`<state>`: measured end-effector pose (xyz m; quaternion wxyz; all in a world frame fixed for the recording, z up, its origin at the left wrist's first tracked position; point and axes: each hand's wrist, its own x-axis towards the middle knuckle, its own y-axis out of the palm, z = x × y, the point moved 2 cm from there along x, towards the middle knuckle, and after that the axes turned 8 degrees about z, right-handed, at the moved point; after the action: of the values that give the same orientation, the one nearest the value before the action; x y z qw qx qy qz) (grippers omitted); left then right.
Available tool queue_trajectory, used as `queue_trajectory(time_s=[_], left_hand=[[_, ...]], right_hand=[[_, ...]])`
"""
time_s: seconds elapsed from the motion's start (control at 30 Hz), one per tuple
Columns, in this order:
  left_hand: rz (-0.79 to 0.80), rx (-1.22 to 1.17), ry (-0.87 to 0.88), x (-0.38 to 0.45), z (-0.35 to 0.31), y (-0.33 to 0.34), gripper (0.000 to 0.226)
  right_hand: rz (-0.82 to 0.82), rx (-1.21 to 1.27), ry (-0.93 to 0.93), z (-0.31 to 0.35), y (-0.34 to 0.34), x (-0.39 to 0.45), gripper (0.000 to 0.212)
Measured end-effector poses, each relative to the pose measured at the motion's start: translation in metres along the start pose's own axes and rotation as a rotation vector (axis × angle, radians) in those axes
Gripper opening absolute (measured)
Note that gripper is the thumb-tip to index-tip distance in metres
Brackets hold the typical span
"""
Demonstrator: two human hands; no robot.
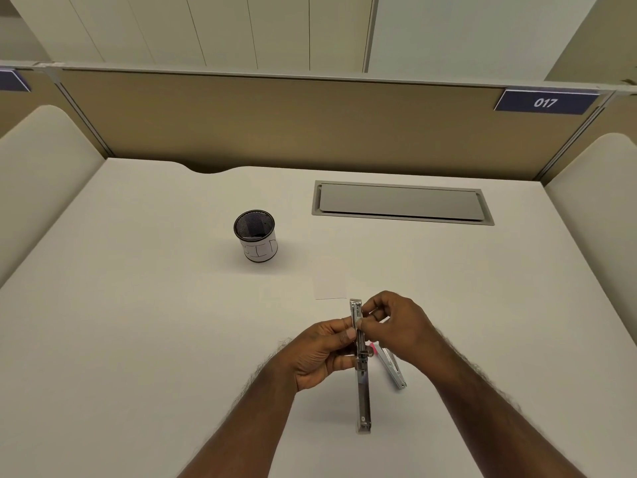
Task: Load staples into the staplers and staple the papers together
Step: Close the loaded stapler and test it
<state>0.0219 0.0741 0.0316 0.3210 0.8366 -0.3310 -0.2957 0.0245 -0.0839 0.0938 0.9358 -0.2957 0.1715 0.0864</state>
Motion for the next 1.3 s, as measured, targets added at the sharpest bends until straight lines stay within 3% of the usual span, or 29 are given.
queue_trajectory(time_s=[0.27,0.47,0.67,0.87,1.03,1.3], left_hand=[[0.019,0.001,0.02,-0.001,-0.002,0.003,0.034],[0.015,-0.02,0.021,-0.002,-0.002,0.002,0.036],[0.009,0.004,0.004,0.0,0.002,0.003,0.031],[-0.078,-0.027,0.064,0.0,-0.002,-0.006,0.03],[-0.103,-0.088,0.123,0.0,-0.007,-0.007,0.026],[-0.121,-0.067,0.101,0.002,-0.006,0.0,0.026]], right_hand=[[-0.146,-0.003,-0.046,-0.001,0.004,-0.008,0.006],[-0.093,0.029,-0.03,-0.004,0.006,-0.008,0.013],[-0.138,0.128,0.005,-0.006,0.007,-0.007,0.006],[-0.04,0.266,-0.145,-0.002,-0.003,-0.025,0.007],[0.057,0.121,-0.342,-0.005,-0.005,-0.039,0.021],[-0.139,-0.202,-0.55,-0.002,-0.006,-0.041,0.01]])
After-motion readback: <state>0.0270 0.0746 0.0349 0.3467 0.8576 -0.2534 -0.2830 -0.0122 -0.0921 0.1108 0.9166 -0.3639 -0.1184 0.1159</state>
